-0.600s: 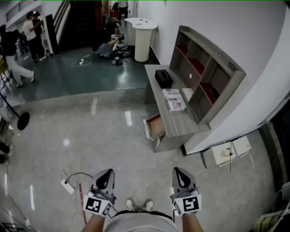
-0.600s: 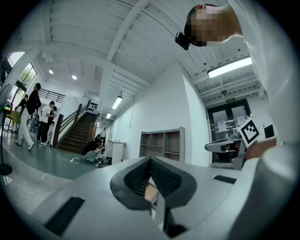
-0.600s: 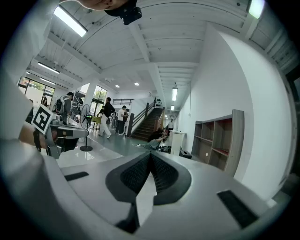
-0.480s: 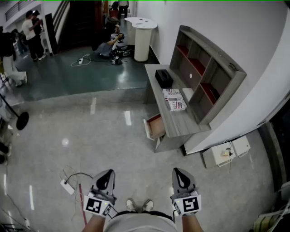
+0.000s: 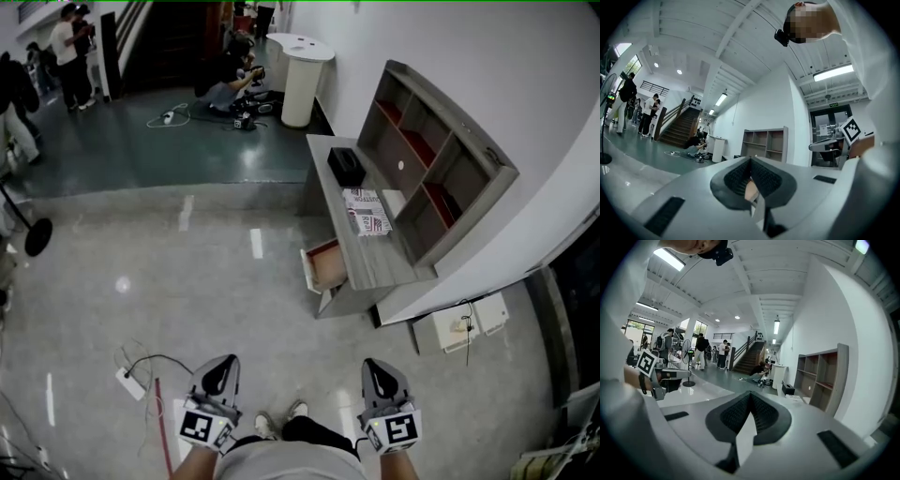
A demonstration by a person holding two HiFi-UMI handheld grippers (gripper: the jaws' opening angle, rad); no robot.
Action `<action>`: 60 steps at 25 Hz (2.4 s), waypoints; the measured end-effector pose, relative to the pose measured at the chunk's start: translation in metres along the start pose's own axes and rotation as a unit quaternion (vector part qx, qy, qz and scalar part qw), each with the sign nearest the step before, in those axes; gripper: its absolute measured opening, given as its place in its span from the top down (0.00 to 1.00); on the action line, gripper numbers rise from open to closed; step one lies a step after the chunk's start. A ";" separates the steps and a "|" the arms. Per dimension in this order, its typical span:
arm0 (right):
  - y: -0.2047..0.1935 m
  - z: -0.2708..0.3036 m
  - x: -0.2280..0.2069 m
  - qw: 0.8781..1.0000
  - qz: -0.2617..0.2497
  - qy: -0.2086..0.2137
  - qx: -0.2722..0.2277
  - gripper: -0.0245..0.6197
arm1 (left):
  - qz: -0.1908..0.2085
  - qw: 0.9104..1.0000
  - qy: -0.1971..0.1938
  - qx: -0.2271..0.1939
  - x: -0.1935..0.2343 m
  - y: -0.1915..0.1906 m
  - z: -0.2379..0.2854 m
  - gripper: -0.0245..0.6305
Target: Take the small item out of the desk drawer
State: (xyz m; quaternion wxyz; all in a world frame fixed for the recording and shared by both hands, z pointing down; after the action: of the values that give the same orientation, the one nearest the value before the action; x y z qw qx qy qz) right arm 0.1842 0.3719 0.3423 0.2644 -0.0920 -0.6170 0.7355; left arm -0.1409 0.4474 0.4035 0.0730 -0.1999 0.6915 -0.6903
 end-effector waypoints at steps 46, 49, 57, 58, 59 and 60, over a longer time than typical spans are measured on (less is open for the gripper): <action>0.008 0.379 -0.180 0.999 0.053 -0.010 0.002 0.93 | 0.074 0.993 -0.057 0.066 0.155 0.012 0.381 0.93; 0.012 0.380 -0.171 0.998 0.058 -0.022 0.010 0.93 | 0.093 0.988 -0.083 0.089 0.174 0.013 0.394 0.93; -0.019 0.396 -0.148 0.996 0.061 -0.034 0.061 0.93 | 0.119 0.963 -0.183 0.158 0.198 -0.050 0.445 0.93; -0.025 0.398 -0.145 0.995 0.062 -0.035 0.070 0.93 | 0.125 0.958 -0.197 0.168 0.201 -0.062 0.453 0.93; -0.031 0.399 -0.143 0.994 0.064 -0.037 0.079 0.93 | 0.134 0.952 -0.211 0.177 0.203 -0.074 0.461 0.93; -0.036 0.399 -0.141 0.993 0.067 -0.039 0.090 0.93 | 0.144 0.945 -0.225 0.187 0.204 -0.086 0.469 0.93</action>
State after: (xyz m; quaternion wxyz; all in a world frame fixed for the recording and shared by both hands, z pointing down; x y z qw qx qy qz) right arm 0.1289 -0.0384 0.4388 0.1978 -0.0800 -0.5509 0.8069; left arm -0.1348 -0.0606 0.5064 0.3619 -0.2311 0.5372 -0.7260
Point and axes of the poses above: the fingertips, and each gripper's own axes: z forward along the fingers, x to its left, y out of its top, the point moved 9 cm from there along -z, backward along the fingers, and after that the axes turned 9 degrees about -y, right-handed, at the moved point
